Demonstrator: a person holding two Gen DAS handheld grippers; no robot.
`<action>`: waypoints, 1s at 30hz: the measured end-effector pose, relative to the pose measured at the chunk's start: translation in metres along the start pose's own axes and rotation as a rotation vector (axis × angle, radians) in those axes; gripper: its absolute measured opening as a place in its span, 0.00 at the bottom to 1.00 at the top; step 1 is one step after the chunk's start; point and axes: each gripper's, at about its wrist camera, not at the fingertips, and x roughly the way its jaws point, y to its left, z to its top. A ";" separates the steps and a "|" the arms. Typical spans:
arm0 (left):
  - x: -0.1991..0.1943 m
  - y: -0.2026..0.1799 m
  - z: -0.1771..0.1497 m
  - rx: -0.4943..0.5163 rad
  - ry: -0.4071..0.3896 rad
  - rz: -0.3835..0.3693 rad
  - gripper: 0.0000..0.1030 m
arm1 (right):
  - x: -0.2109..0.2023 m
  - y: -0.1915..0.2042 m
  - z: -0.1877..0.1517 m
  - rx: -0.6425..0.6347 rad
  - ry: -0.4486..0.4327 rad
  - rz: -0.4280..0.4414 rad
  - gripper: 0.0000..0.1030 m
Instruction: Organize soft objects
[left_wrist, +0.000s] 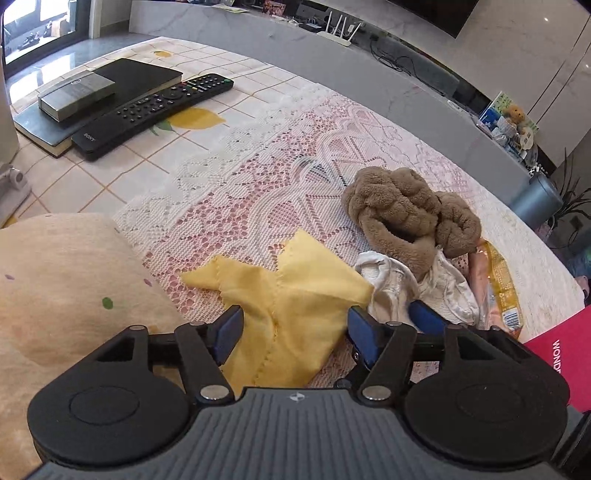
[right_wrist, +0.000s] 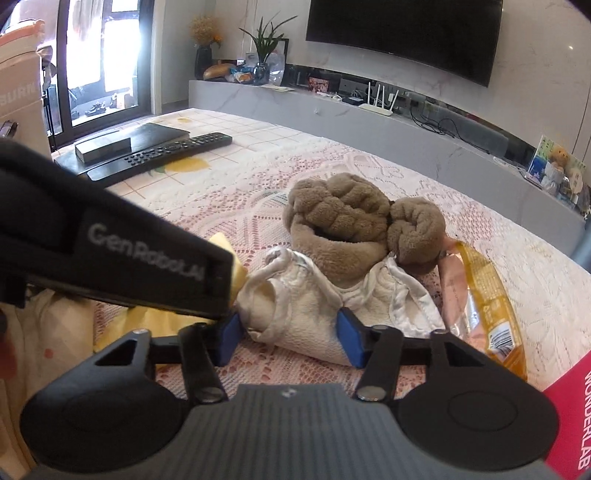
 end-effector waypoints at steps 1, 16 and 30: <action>0.000 0.001 0.000 -0.007 -0.001 -0.014 0.69 | -0.001 -0.001 0.000 0.009 -0.004 0.007 0.45; 0.007 0.007 0.001 -0.060 0.034 -0.140 0.03 | -0.007 0.005 0.001 -0.009 -0.003 0.005 0.24; -0.021 0.021 -0.003 -0.104 -0.049 -0.278 0.00 | -0.063 -0.002 0.007 0.094 -0.041 -0.028 0.12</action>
